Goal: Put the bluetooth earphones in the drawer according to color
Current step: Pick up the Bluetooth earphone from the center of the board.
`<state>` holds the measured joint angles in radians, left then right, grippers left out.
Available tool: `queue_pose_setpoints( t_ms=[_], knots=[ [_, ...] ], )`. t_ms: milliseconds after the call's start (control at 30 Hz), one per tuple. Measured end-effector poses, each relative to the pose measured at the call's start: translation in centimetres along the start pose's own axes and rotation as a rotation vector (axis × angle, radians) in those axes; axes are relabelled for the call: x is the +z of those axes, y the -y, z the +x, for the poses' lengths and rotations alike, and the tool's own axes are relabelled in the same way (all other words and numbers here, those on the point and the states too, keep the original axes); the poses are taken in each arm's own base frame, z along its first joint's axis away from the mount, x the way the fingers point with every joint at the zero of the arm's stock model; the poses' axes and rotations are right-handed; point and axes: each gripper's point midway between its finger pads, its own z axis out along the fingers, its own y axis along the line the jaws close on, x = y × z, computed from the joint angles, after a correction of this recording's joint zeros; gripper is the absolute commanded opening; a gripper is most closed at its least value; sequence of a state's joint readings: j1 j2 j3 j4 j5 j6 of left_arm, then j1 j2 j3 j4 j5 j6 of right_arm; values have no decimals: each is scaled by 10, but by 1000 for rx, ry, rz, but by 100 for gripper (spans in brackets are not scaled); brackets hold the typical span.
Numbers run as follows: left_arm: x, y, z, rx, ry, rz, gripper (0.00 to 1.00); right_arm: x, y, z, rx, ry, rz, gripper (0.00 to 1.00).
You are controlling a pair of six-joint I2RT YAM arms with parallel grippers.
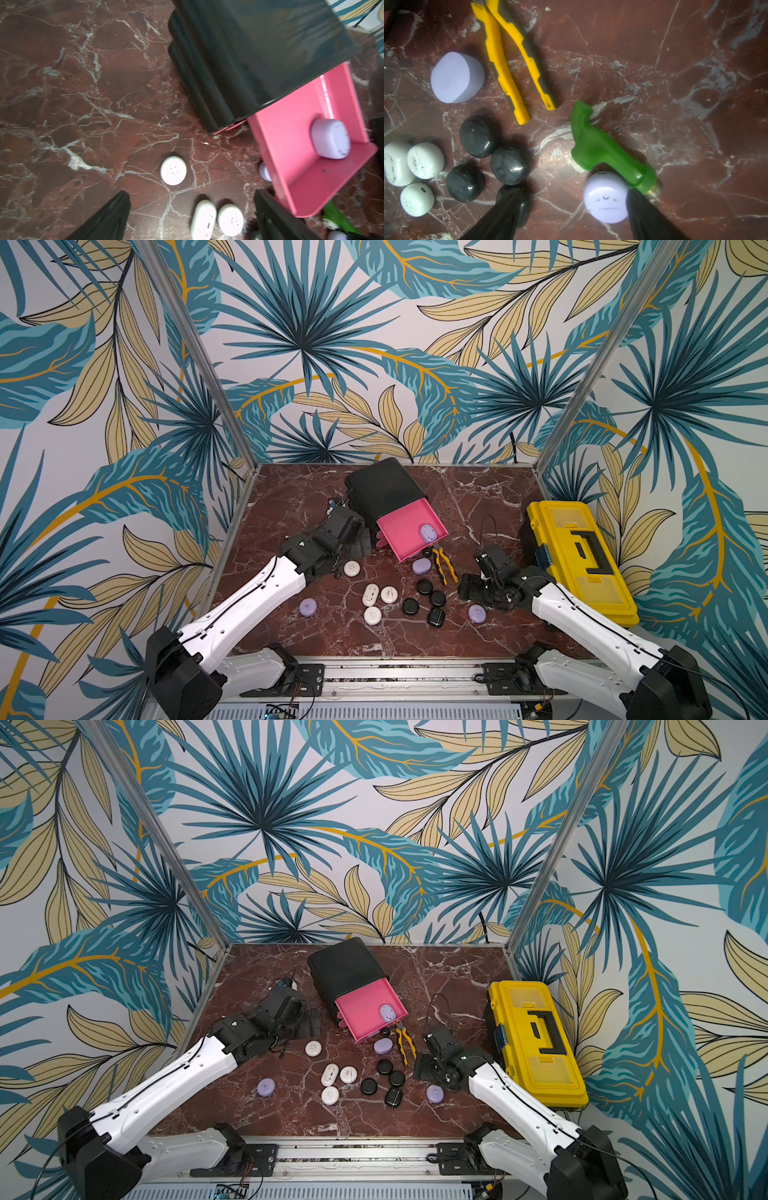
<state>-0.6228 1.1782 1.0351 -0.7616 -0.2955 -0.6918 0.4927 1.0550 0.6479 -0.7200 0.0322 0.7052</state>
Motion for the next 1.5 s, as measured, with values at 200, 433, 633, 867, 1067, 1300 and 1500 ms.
queue_pose_setpoints(
  t_ms=[200,433,633,867,1067,1300,1500],
  knots=[
    [11,-41,33,-65,-48,-76,100,4,2,9,29,-28,20,83],
    [24,-79,75,-121,-126,-168,100,16,3,25,28,-80,76,83],
    [27,-91,87,-140,-147,-200,100,20,6,29,31,-87,121,86],
    [28,-97,90,-153,-148,-214,100,27,17,38,36,-114,202,88],
    [27,-102,91,-170,-139,-224,100,36,25,47,39,-151,279,88],
    [28,-107,94,-177,-141,-237,100,41,23,44,64,-138,282,74],
    [28,-112,98,-187,-144,-248,100,44,19,42,65,-136,278,74]
  ],
)
